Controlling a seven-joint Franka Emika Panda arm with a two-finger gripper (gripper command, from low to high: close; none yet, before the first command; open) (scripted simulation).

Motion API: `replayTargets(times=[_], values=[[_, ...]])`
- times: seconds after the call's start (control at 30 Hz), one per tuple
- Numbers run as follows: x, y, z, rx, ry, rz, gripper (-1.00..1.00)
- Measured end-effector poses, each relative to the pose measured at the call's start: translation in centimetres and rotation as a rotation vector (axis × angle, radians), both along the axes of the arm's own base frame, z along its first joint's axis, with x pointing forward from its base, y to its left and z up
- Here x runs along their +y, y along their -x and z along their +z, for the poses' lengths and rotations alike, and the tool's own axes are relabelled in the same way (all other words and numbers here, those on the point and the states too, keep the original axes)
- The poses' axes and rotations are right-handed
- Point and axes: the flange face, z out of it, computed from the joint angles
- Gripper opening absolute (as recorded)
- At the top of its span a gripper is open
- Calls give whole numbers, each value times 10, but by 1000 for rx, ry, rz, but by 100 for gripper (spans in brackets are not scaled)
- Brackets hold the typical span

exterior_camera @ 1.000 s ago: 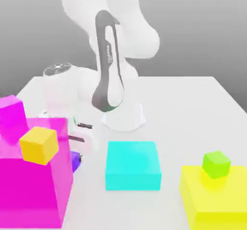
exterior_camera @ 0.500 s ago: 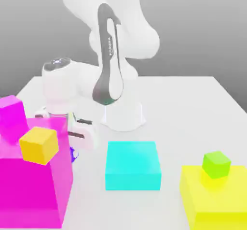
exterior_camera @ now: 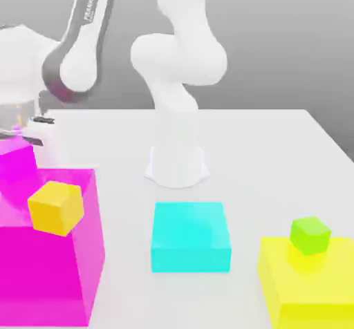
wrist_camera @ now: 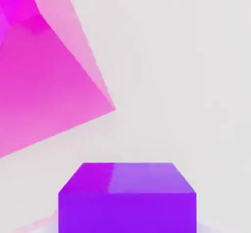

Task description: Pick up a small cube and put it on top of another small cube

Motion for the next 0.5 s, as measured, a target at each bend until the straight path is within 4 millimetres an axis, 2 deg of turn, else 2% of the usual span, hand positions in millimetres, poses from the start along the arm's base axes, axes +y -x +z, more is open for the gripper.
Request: replayTargets(times=[0.07, 0.2, 0.33, 0.5], values=[[-15, -7, 25, -6, 9, 22, -100], [-20, -53, 68, 1, -5, 35, -100], [-4, -98, 95, 19, -31, 0, -100], [28, -148, 122, 49, -58, -64, -100]])
